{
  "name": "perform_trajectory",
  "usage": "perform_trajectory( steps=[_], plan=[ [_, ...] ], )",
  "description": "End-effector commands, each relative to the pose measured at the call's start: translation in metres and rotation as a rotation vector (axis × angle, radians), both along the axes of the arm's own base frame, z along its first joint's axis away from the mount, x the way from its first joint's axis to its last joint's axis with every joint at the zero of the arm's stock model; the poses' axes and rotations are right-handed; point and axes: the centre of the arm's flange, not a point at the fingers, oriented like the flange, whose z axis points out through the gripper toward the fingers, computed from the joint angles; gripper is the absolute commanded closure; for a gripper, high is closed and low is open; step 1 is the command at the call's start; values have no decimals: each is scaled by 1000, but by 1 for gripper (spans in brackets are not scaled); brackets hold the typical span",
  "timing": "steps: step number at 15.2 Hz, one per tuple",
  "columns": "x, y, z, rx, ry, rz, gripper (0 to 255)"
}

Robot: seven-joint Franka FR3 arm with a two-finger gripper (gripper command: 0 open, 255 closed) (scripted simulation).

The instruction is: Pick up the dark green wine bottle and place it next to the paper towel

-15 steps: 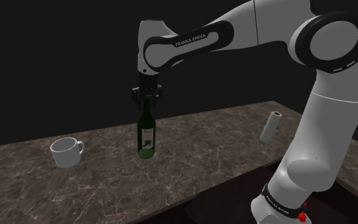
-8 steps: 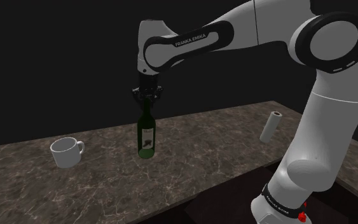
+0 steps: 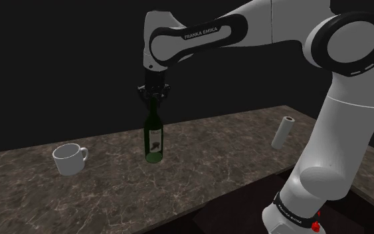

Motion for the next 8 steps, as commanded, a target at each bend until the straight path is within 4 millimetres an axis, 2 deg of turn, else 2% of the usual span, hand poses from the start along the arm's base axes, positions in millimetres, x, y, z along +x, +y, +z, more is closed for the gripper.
perform_trajectory(
  steps=[1,8],
  plan=[
    [0,-1,11,0,0,0,255],
    [0,-1,48,0,0,0,255]
  ],
)
